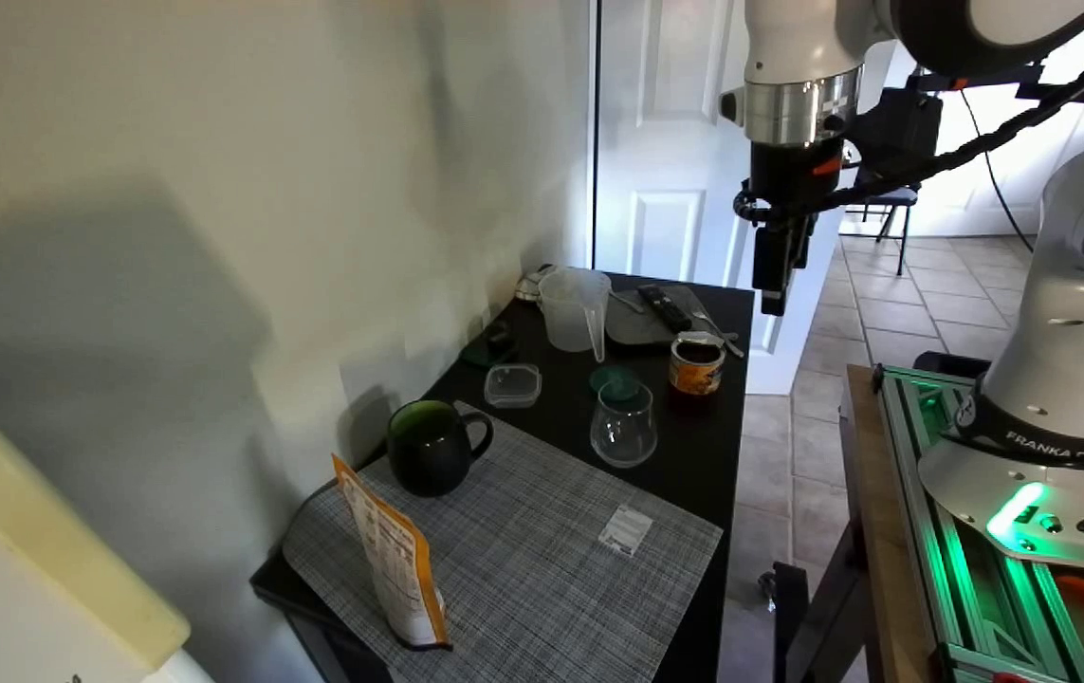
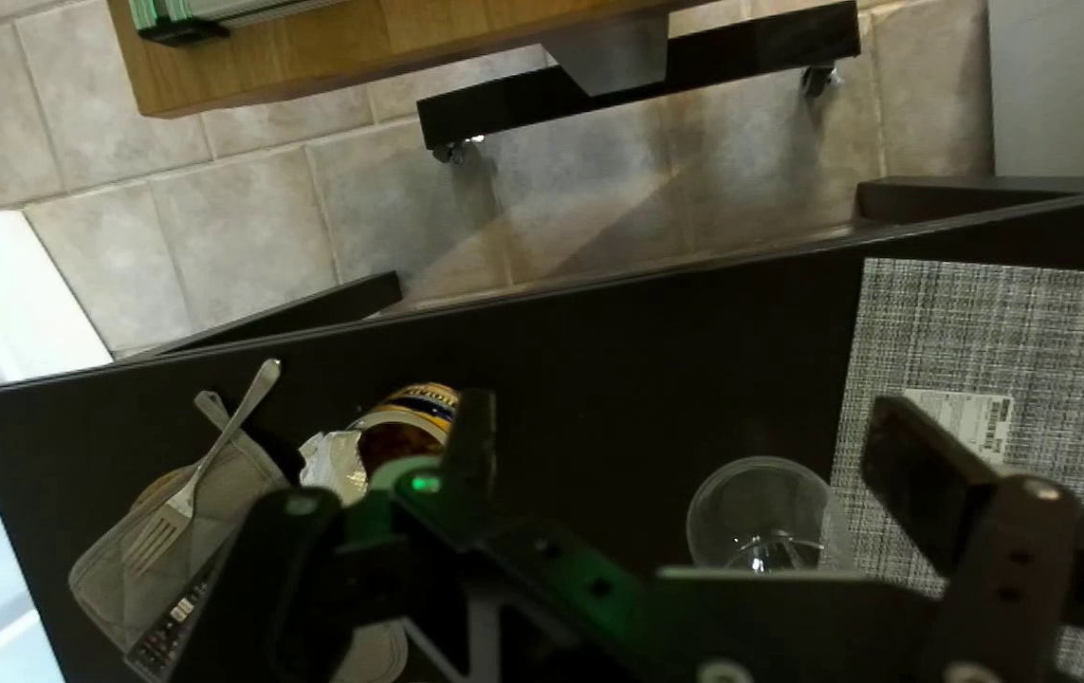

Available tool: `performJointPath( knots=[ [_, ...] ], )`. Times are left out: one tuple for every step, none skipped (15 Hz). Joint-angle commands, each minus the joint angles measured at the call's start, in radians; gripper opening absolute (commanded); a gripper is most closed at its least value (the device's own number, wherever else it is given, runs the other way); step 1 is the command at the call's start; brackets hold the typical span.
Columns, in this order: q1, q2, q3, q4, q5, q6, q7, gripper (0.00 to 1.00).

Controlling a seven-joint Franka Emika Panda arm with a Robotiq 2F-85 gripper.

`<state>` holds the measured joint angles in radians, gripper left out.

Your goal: Put the towel inside the jug

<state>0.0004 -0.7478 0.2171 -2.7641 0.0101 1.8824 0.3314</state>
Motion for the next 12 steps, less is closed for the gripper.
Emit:
performJointPath(
  knots=[
    [0.012, 0.002, -0.012, 0.001, -0.008, -0.001, 0.007, 1.0],
    [0.012, 0.002, -0.012, 0.001, -0.008, -0.001, 0.007, 1.0],
    [0.012, 0.002, -0.012, 0.001, -0.008, -0.001, 0.007, 1.0],
    [0.013, -0.001, -0.012, 0.001, -0.002, 0.005, 0.01, 1.0],
    [0.005, -0.004, -0.023, 0.003, 0.018, 0.022, 0.028, 1.0],
    [-0.005, -0.001, -0.032, 0.009, 0.029, 0.033, 0.042, 1.0],
    [-0.015, -0.001, -0.046, 0.013, 0.04, 0.05, 0.059, 1.0],
    [-0.032, 0.007, -0.063, 0.02, 0.054, 0.078, 0.081, 1.0],
    [-0.048, 0.015, -0.079, 0.028, 0.059, 0.1, 0.094, 1.0],
    [-0.07, 0.022, -0.099, 0.04, 0.06, 0.121, 0.102, 1.0],
    [-0.094, 0.031, -0.124, 0.054, 0.059, 0.141, 0.103, 1.0],
    [-0.117, 0.035, -0.149, 0.067, 0.063, 0.159, 0.103, 1.0]
  ],
)
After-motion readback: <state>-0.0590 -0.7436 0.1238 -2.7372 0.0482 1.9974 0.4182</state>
